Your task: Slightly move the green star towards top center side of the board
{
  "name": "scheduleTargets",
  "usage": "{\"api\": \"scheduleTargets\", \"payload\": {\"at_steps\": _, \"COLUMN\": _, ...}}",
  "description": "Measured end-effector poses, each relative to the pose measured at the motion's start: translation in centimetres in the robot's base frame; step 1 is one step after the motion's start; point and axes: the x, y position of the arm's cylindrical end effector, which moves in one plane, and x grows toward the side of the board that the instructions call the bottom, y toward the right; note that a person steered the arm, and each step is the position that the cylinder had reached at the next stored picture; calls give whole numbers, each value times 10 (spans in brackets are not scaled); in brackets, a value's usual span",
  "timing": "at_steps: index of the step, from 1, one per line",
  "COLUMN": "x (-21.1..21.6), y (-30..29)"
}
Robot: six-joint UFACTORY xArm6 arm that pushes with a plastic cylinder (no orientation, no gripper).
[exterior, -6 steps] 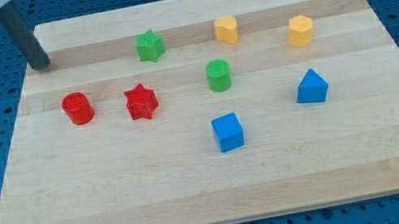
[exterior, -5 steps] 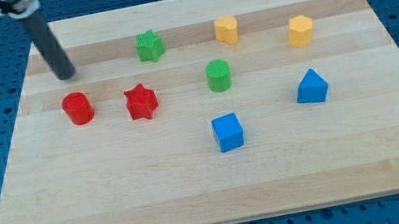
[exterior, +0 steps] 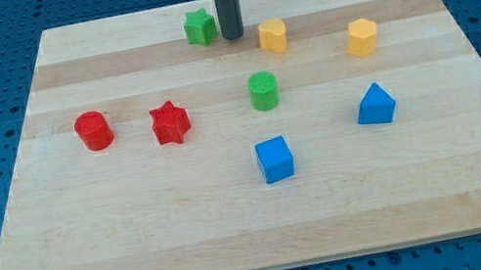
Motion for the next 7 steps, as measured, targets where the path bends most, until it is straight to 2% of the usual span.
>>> {"api": "scheduleTargets", "payload": {"at_steps": 2, "x": 45, "y": -11}}
{"api": "scheduleTargets", "payload": {"at_steps": 6, "x": -36, "y": -20}}
{"api": "scheduleTargets", "payload": {"at_steps": 7, "x": -33, "y": -20}}
